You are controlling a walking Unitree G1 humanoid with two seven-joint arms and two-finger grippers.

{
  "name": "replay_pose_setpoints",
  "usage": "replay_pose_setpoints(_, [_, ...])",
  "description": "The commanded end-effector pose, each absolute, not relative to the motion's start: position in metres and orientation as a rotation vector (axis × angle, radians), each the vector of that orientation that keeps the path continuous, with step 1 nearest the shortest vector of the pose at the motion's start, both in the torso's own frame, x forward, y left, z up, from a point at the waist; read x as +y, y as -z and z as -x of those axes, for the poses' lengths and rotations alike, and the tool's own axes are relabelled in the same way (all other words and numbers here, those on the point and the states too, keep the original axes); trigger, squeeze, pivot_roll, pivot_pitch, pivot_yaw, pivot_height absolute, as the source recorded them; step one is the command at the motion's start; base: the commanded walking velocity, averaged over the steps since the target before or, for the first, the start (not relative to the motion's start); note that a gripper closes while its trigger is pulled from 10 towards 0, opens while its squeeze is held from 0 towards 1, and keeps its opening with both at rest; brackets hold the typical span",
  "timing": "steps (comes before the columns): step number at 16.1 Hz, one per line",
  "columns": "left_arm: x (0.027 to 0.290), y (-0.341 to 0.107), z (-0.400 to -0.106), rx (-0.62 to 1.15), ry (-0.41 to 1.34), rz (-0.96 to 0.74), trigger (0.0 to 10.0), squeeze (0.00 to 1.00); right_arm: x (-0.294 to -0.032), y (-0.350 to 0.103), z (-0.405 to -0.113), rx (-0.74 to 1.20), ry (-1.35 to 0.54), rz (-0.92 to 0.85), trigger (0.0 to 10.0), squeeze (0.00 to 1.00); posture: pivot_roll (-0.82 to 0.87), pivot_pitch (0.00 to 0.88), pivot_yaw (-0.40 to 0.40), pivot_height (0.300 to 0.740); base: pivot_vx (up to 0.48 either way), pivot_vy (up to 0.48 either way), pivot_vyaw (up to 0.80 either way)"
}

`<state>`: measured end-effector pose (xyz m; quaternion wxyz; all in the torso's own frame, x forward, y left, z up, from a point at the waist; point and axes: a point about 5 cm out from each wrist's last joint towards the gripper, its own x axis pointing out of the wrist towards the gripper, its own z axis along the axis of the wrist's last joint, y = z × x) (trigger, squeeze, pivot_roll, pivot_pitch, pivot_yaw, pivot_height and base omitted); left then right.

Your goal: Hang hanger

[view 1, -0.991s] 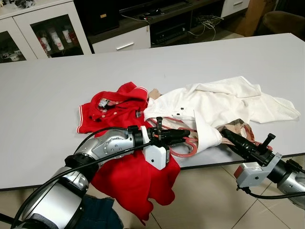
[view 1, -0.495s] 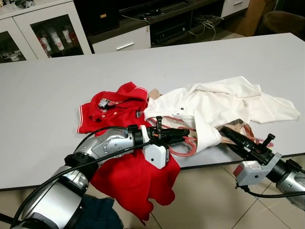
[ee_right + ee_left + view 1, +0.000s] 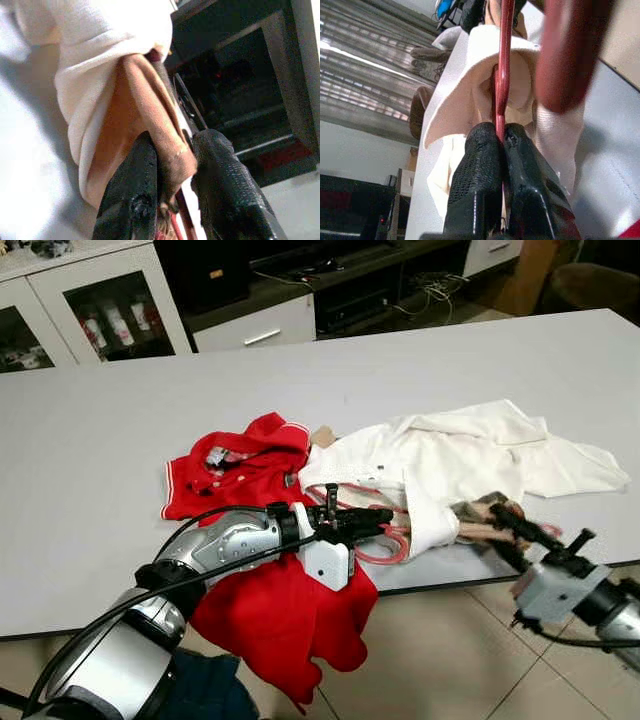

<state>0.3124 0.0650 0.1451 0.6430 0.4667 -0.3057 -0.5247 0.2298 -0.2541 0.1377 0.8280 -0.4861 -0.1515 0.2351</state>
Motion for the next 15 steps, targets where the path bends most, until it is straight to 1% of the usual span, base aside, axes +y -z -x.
replay_pose_setpoints(1, [0.068, -0.147, -0.316, -0.684, 1.19, -1.094, 0.0, 0.0, -0.254, -0.145, -0.23, -0.333, -0.479, 0.981, 10.0, 1.0, 0.0, 0.076, 0.131, 0.74, 0.0, 0.0, 0.0])
replay_pose_setpoints(3, [0.066, -0.147, -0.317, -0.684, 1.173, -1.089, 0.0, 0.0, -0.255, -0.144, -0.225, -0.303, -0.45, 0.876, 10.0, 0.99, 0.0, 0.079, 0.118, 0.74, 0.0, 0.0, 0.0])
replay_pose_setpoints(4, [0.065, -0.147, -0.317, -0.683, 1.168, -1.088, 0.0, 0.0, -0.256, -0.145, -0.224, -0.296, -0.442, 0.842, 10.0, 0.02, 0.0, 0.079, 0.118, 0.74, 0.0, 0.0, 0.0])
replay_pose_setpoints(6, [0.064, -0.146, -0.318, -0.674, 1.152, -1.083, 0.0, 0.0, -0.262, -0.151, -0.222, -0.267, -0.416, 0.73, 10.0, 0.0, -0.01, 0.085, 0.112, 0.74, 0.0, 0.0, 0.0])
replay_pose_setpoints(7, [0.063, -0.145, -0.319, -0.666, 1.142, -1.082, 0.0, 0.0, -0.267, -0.151, -0.22, -0.229, -0.416, 0.678, 10.0, 0.53, -0.01, 0.085, 0.111, 0.74, 0.0, 0.0, 0.0])
replay_pose_setpoints(8, [0.062, -0.143, -0.319, -0.658, 1.132, -1.085, 0.0, 0.0, -0.269, -0.149, -0.218, -0.189, -0.419, 0.594, 10.0, 1.0, -0.01, 0.089, 0.107, 0.74, 0.0, 0.0, 0.0])
replay_pose_setpoints(10, [0.059, -0.142, -0.321, -0.644, 1.112, -1.081, 0.0, 0.0, -0.271, -0.145, -0.212, -0.123, -0.435, 0.481, 10.0, 1.0, -0.01, 0.092, 0.102, 0.74, 0.0, 0.0, 0.0])
replay_pose_setpoints(11, [0.058, -0.141, -0.321, -0.641, 1.104, -1.078, 0.0, 0.0, -0.271, -0.147, -0.21, -0.104, -0.446, 0.397, 10.0, 0.17, -0.01, 0.094, 0.1, 0.74, 0.0, 0.0, 0.0])
replay_pose_setpoints(12, [0.058, -0.141, -0.321, -0.639, 1.098, -1.076, 0.0, 0.0, -0.27, -0.15, -0.208, -0.098, -0.455, 0.314, 10.0, 0.0, -0.01, 0.095, 0.099, 0.74, 0.0, 0.0, 0.0])
replay_pose_setpoints(13, [0.058, -0.14, -0.321, -0.637, 1.094, -1.073, 0.0, 0.0, -0.268, -0.156, -0.208, -0.109, -0.455, 0.197, 10.0, 0.0, -0.01, 0.096, 0.097, 0.74, 0.0, 0.0, 0.0])
replay_pose_setpoints(14, [0.057, -0.139, -0.32, -0.634, 1.093, -1.071, 0.0, 0.0, -0.265, -0.162, -0.208, -0.131, -0.46, 0.116, 10.0, 0.0, -0.01, 0.096, 0.095, 0.74, 0.0, 0.0, 0.0])
replay_pose_setpoints(15, [0.057, -0.138, -0.32, -0.632, 1.093, -1.07, 0.0, 0.0, -0.266, -0.164, -0.209, -0.141, -0.453, 0.08, 10.0, 0.0, -0.01, 0.096, 0.095, 0.74, 0.0, 0.0, 0.0])
